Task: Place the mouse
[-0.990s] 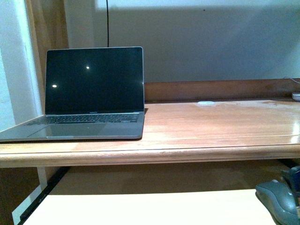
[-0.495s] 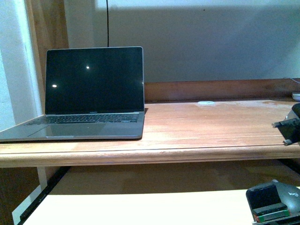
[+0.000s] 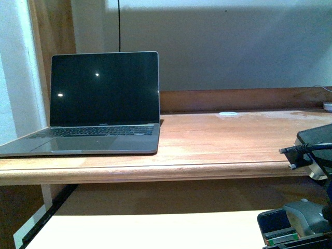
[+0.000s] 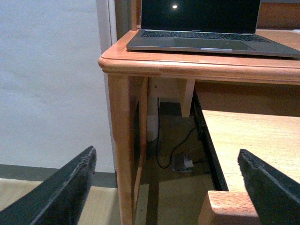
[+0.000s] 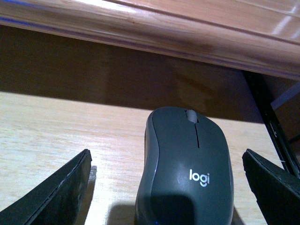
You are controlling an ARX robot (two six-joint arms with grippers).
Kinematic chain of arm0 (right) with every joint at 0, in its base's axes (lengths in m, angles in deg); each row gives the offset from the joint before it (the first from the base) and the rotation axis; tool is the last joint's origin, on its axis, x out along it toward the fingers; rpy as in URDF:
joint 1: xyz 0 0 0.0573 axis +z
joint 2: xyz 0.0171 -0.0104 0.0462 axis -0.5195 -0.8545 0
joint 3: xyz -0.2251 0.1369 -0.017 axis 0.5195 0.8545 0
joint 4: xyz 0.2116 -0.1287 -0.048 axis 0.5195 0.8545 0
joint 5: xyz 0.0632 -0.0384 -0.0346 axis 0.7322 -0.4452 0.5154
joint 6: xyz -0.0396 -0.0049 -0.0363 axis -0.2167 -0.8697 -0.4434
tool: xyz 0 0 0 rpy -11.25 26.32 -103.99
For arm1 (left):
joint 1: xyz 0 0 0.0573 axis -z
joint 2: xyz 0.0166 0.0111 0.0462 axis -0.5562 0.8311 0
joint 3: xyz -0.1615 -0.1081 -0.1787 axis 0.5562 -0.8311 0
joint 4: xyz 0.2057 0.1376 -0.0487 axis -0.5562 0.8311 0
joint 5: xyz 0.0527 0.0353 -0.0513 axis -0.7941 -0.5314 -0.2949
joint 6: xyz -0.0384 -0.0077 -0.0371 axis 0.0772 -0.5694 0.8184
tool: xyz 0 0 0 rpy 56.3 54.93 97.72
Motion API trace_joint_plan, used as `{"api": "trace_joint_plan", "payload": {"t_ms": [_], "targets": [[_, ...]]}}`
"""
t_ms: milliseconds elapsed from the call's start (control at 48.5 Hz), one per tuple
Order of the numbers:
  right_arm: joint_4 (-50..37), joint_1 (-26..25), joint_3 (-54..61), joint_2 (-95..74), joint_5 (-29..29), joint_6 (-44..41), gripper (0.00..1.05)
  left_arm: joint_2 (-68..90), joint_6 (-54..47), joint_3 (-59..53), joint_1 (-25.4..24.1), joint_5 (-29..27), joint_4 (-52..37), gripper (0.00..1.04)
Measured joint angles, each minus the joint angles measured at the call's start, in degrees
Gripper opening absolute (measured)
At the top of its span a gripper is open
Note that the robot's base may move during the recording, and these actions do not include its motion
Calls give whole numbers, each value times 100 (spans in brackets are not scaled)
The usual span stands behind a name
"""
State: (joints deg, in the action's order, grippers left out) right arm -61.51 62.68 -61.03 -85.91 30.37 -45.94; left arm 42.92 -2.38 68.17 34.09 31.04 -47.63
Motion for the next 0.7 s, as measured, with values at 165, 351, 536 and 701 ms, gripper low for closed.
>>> {"api": "trace_joint_plan", "payload": {"t_ms": [165, 351, 536, 701], "targets": [[85, -103, -144, -188, 17, 81, 97, 0, -9, 0, 0, 0, 0, 97], [203, -179, -278, -332, 26, 142, 97, 0, -7, 0, 0, 0, 0, 97], [321, -260, -361, -413, 55, 197, 97, 0, -7, 0, 0, 2, 0, 97], [376, -332, -365, -435, 70, 271, 77, 0, -7, 0, 0, 2, 0, 97]]}}
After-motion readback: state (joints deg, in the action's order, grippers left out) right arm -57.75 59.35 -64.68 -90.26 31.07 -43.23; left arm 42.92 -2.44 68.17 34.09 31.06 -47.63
